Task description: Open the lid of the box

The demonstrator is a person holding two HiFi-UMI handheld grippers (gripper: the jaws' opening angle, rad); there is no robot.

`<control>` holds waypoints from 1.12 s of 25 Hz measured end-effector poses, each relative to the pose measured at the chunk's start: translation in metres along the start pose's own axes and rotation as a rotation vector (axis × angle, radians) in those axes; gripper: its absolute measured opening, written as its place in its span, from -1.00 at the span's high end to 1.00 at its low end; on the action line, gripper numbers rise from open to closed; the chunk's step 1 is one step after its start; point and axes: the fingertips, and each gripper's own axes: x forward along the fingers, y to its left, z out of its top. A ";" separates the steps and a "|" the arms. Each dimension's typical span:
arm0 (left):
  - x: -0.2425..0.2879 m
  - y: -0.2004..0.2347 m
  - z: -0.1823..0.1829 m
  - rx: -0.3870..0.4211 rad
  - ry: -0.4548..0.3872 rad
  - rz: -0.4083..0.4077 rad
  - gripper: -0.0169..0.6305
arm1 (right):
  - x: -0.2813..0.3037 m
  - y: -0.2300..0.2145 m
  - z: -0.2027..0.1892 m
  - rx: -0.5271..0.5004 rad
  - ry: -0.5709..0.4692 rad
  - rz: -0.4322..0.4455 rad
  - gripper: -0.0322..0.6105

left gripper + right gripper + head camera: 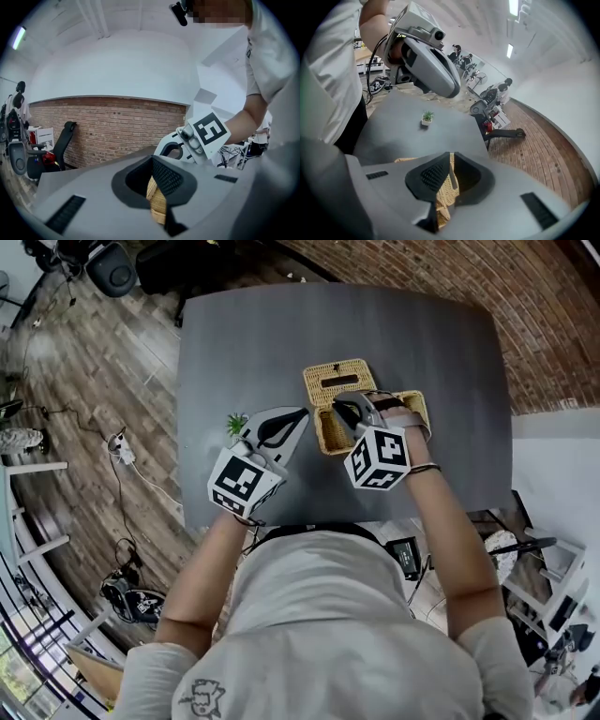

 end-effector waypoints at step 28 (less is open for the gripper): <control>-0.089 -0.079 0.019 0.116 -0.077 -0.215 0.91 | -0.111 0.089 0.045 0.481 -0.124 -0.243 0.88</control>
